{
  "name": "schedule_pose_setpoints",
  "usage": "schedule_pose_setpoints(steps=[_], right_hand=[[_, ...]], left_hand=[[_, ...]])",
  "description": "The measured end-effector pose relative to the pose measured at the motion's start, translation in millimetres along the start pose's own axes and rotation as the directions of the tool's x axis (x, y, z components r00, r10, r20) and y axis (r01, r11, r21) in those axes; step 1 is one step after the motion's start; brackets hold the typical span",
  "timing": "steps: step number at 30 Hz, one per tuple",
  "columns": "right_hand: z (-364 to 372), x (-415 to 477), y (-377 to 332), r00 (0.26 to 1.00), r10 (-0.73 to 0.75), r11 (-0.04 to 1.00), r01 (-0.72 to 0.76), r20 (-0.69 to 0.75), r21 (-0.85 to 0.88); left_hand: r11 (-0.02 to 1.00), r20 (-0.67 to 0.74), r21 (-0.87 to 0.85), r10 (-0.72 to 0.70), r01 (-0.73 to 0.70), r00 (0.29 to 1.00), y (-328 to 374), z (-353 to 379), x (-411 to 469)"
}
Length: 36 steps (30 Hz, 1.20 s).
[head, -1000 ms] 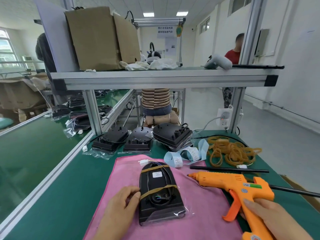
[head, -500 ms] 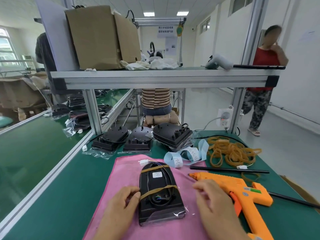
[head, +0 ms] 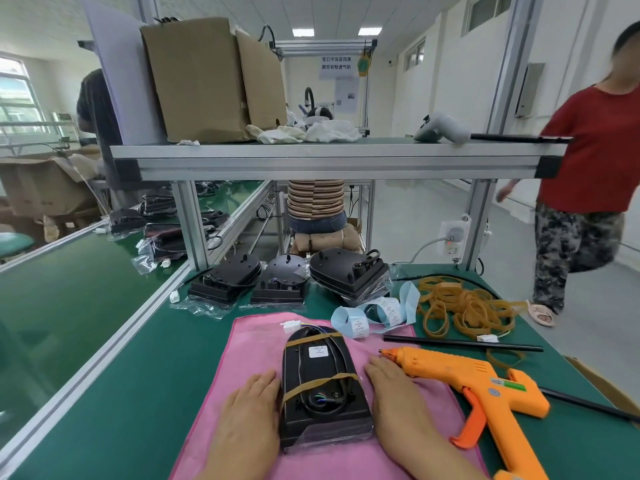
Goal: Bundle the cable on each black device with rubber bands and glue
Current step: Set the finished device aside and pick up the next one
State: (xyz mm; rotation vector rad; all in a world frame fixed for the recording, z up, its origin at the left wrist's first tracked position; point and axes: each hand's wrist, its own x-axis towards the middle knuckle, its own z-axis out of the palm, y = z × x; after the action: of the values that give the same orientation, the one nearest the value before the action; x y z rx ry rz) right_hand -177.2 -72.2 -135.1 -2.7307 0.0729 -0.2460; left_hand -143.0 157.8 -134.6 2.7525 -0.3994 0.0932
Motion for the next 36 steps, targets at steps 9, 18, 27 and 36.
schedule_pose_setpoints(steps=[9,18,27,36], right_hand=[[3.9,-14.5,-3.9,0.997,0.003,0.996,0.005,0.079,-0.091],[-10.4,-38.3,-18.2,0.990,0.091,0.971,-0.063,-0.110,0.232],[-0.5,-27.7,-69.2,0.996,0.092,0.788,-0.078,0.009,0.610],[-40.5,-20.5,-120.4,0.991,-0.047,0.712,-0.056,0.127,0.700]], left_hand=[[0.992,0.059,0.122,0.018,-0.025,0.998,-2.1,-4.8,-22.6],[0.963,-0.057,-0.243,-0.132,0.114,0.990,-6.0,-13.9,-36.7],[0.620,0.043,-0.772,-0.168,0.139,0.985,41.4,-25.2,-28.3],[0.553,-0.169,-0.831,-0.131,-0.070,0.977,31.4,-82.2,-49.9]])
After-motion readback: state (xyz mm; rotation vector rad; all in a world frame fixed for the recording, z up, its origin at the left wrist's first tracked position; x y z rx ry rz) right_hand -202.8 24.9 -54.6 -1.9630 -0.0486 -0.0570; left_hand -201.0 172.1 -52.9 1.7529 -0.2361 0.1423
